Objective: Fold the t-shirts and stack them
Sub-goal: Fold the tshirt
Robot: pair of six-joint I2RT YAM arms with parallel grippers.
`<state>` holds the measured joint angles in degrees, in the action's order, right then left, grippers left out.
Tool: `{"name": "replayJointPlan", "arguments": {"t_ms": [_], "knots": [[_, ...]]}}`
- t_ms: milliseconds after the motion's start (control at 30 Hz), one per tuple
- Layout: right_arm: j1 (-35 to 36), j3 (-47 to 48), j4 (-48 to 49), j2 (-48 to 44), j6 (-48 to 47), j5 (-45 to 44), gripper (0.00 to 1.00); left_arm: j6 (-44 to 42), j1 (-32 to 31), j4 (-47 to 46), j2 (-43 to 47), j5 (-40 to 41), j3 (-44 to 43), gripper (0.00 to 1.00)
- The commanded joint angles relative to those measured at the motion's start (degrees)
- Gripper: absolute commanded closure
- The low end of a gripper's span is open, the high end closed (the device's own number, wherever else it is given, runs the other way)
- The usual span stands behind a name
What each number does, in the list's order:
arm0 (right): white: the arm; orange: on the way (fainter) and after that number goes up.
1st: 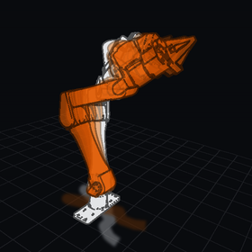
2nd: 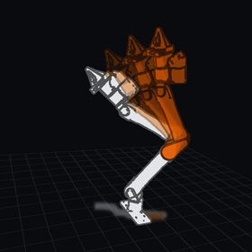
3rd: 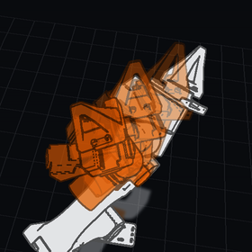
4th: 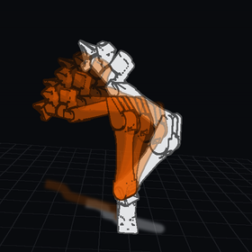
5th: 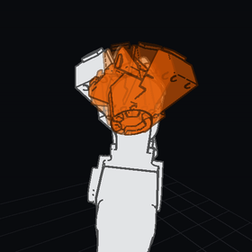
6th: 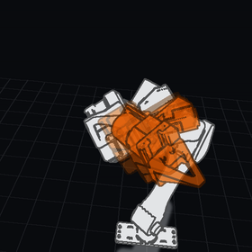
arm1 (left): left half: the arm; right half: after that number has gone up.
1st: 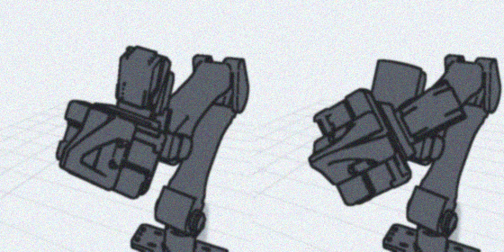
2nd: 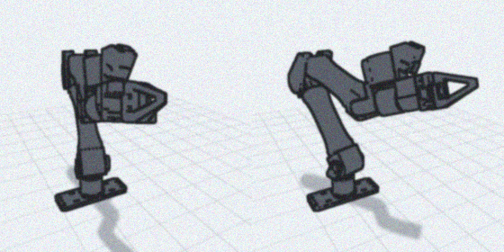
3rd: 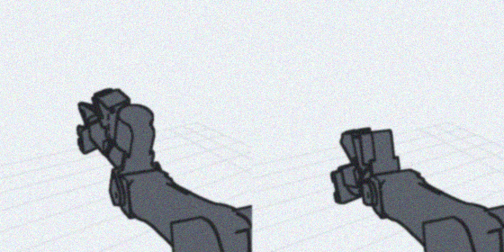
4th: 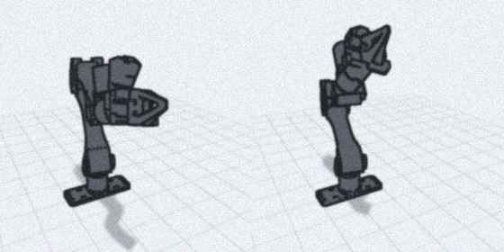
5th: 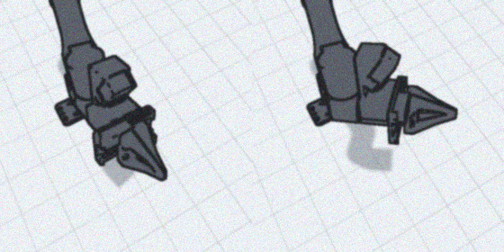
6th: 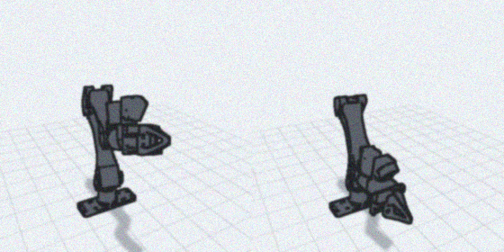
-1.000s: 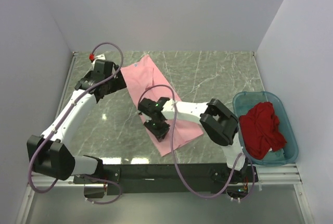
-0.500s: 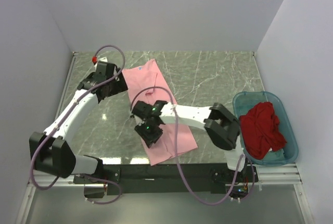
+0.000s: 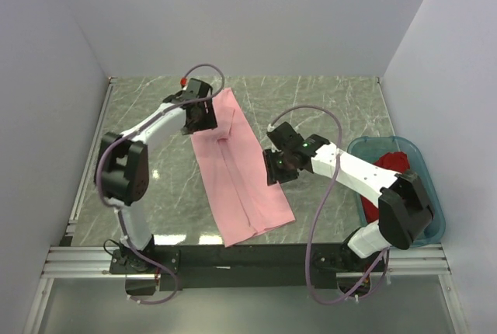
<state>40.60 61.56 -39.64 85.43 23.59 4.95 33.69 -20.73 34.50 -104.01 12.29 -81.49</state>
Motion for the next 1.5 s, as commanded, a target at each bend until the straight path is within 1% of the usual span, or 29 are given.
{"name": "replayJointPlan", "arguments": {"t_ms": [0,33,133,500,600,667,700,733,800,867,900,967,1033,1067,1133,1167,1233,1267,1333,1367,1400,1433,1467], "knots": [[-1.0,-2.2,2.9,-3.2,1.4,-1.4,0.52,0.1,-1.2,-0.8,-6.2,0.5,-6.8,0.26],[-1.7,-2.7,3.1,-3.6,1.5,-1.4,0.52,0.1,-1.5,-0.5,-7.7,1.2,-9.4,0.27],[-2.7,-4.1,4.0,-4.7,2.3,-1.2,0.52,0.0,-2.0,1.1,-12.9,1.9,-13.4,0.29],[-3.4,-6.1,7.6,-4.0,3.7,0.3,0.52,-2.7,-2.5,1.4,-24.7,2.4,-20.8,0.29],[-3.6,-5.9,7.9,-2.7,3.6,0.5,0.52,-4.8,-2.5,-0.3,-27.9,2.2,-23.4,0.27],[-3.8,-5.7,7.9,-1.9,3.5,0.7,0.52,-6.5,-2.5,0.6,-30.2,2.1,-27.7,0.27],[-3.9,-5.4,8.0,-1.6,3.5,0.6,0.52,-7.0,-2.5,1.0,-32.7,2.3,-29.7,0.26],[-3.9,-5.2,7.9,-1.3,3.6,0.4,0.52,-7.7,-2.5,1.6,-34.0,2.1,-33.4,0.24],[-4.2,-4.7,7.8,-1.0,3.6,0.2,0.52,-8.0,-2.5,2.6,-36.4,2.1,-36.6,0.2],[-4.5,-4.0,7.6,-1.0,3.8,-0.2,0.49,-8.1,-2.5,2.9,-36.6,1.4,-39.7,0.16],[-4.6,-3.8,7.3,-1.0,4.0,-0.5,0.48,-7.9,-2.5,3.0,-36.1,1.3,-40.1,0.13],[-4.6,-3.6,6.7,-1.1,4.4,-0.9,0.46,-7.3,-2.5,3.0,-34.2,1.4,-39.8,0.1],[-4.6,-3.8,5.8,-1.5,5.3,-1.1,0.45,-6.5,-2.5,2.7,-30.1,1.6,-38.1,0.02],[-4.6,-4.4,5.4,-2.0,5.6,-1.3,0.45,-6.2,-2.5,2.8,-26.7,2.5,-37.3,0.01],[-4.5,-5.6,4.4,-2.9,6.6,-1.4,0.44,-4.4,-2.5,4.1,-23.1,4.3,-35.6,0.01],[-4.5,-6.7,3.4,-3.6,7.2,-2.0,0.44,-4.0,-2.5,4.3,-19.1,5.8,-34.5,0.01],[-4.6,-7.8,2.6,-4.2,7.8,-2.6,0.44,-2.0,-2.5,4.9,-14.4,7.3,-30.0,0.01],[-4.6,-9.1,2.2,-5.0,8.3,-2.7,0.45,-0.5,-2.5,5.4,-9.4,7.9,-25.7,0.01],[-4.6,-10.3,2.5,-5.7,8.7,-2.1,0.46,1.4,-2.6,6.2,-4.1,8.2,-20.4,0.01],[-4.4,-11.3,2.7,-6.3,9.3,-1.7,0.46,2.2,-2.6,6.6,1.1,8.0,-17.6,0.01],[-4.4,-11.7,3.2,-6.5,9.5,-1.3,0.47,3.9,-3.1,6.9,3.8,8.5,-11.6,0.01],[-4.2,-12.1,3.4,-6.6,9.7,-1.1,0.49,4.9,-3.5,7.4,6.5,8.9,-8.2,0.01],[-4.2,-12.7,3.5,-6.2,10.3,-1.1,0.49,5.8,-3.9,8.3,11.8,9.1,-4.8,0.01]]}}
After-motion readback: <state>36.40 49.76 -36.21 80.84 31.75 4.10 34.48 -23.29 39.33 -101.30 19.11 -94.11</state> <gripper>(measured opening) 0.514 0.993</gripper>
